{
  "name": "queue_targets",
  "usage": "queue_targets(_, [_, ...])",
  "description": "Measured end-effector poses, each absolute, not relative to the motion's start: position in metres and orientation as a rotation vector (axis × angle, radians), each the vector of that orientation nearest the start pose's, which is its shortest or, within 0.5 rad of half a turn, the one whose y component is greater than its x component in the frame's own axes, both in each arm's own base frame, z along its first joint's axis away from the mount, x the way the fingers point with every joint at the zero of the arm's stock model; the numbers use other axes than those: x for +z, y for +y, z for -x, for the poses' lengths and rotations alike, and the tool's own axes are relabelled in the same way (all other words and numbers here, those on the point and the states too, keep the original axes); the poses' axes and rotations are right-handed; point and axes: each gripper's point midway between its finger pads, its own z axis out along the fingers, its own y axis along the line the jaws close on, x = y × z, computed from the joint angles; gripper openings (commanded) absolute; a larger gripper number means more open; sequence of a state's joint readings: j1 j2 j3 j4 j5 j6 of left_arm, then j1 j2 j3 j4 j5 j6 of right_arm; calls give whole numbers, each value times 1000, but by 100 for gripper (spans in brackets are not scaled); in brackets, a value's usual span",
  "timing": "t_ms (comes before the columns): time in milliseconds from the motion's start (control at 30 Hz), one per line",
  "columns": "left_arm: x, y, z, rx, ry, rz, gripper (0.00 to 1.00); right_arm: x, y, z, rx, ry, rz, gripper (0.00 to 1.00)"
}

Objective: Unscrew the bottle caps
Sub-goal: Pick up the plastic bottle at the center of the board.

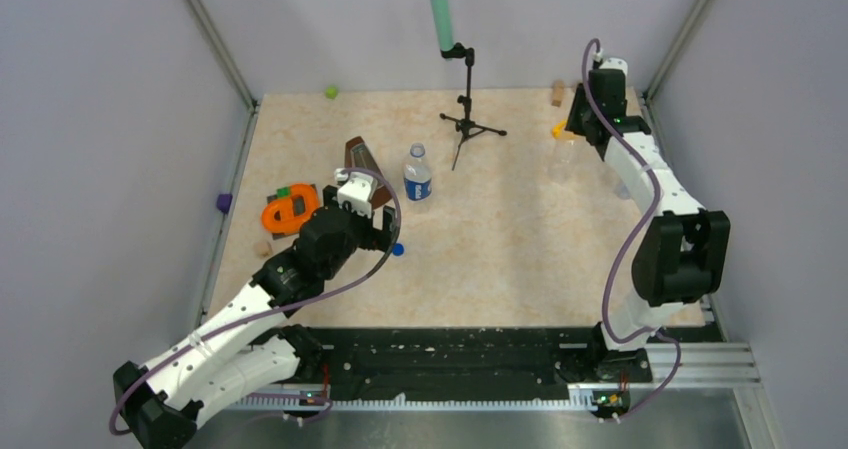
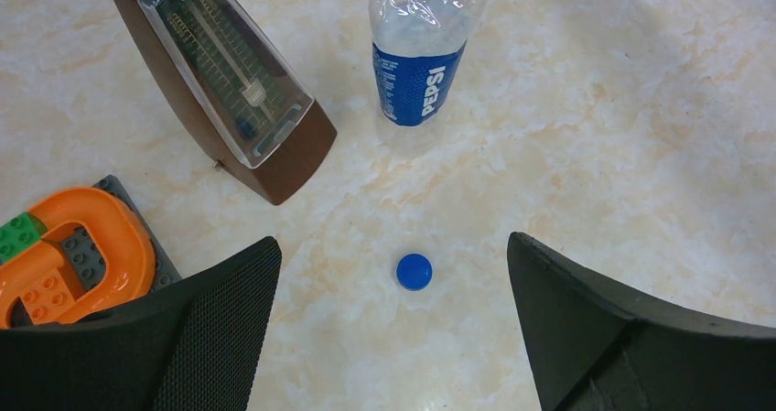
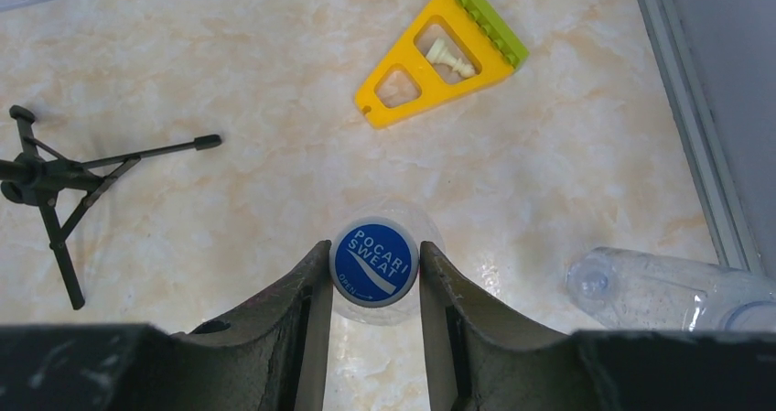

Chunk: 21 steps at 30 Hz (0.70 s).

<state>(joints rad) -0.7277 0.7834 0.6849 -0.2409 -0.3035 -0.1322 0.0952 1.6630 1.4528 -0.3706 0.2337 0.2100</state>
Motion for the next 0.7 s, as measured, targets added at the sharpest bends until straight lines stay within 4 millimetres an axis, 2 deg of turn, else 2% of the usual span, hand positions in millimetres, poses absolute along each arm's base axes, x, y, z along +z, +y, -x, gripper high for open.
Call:
queue_targets(100, [215, -163, -254, -295, 1871, -360, 94, 215, 14, -482, -73, 2116, -250, 12])
queue_targets(333, [216, -163, -254, -297, 1871, -356, 99, 216, 20, -482, -31, 2114, -227, 5])
queue_targets(400, [217, -163, -254, -301, 1867, -351, 99, 216, 25, -474, 7, 2113, -213, 4])
queue_targets(467, [221, -163, -253, -311, 1854, -344, 99, 218, 31, -462, 58, 2107, -206, 4])
queue_targets(700, [254, -167, -250, -401, 1737, -304, 99, 245, 70, -391, 390, 2001, -181, 1])
